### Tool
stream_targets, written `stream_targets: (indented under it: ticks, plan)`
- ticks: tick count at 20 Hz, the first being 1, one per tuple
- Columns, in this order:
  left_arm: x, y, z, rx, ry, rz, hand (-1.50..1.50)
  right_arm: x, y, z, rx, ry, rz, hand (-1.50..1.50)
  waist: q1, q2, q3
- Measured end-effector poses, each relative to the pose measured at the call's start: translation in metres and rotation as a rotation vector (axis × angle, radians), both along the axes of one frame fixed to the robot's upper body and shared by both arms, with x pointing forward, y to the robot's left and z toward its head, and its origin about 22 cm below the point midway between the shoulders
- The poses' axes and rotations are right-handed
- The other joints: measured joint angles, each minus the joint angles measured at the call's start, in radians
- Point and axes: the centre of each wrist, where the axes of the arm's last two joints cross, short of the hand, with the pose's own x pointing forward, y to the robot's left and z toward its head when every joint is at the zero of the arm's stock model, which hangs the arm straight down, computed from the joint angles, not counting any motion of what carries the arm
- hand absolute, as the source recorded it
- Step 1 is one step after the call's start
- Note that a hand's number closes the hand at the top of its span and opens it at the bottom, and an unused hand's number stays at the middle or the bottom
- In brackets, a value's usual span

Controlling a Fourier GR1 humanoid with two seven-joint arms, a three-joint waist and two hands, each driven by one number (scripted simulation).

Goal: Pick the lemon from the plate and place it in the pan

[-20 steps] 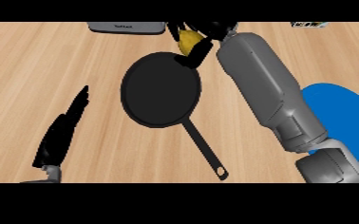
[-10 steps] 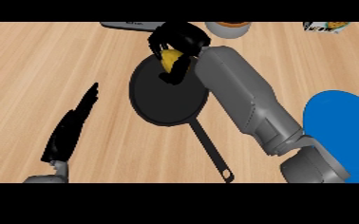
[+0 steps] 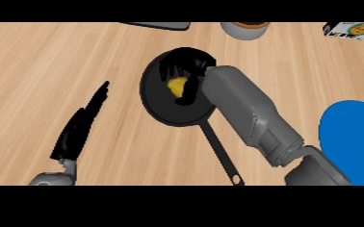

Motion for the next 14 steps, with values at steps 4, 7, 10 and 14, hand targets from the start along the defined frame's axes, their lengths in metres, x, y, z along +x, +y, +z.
stream_targets:
  ticks: [4,7,10,14]
  plan:
    - [0.007,-0.004,0.005,0.001,-0.008,-0.009,0.0,-0.004,-0.005,-0.011,0.094,0.145,-0.038,-1.5,0.007,0.003,0.001]
    - [0.009,-0.003,0.004,-0.004,-0.007,-0.012,0.0,-0.006,-0.006,-0.013,0.216,0.173,-0.07,-1.5,0.009,0.002,0.002]
    - [0.009,-0.002,0.002,-0.002,-0.003,-0.004,0.0,-0.006,-0.006,-0.009,0.352,0.178,-0.116,-1.5,0.005,0.0,0.002]
    - [0.009,0.001,0.0,-0.003,-0.004,0.004,0.0,-0.002,-0.006,0.0,0.491,0.185,-0.221,-1.5,-0.004,-0.001,0.002]
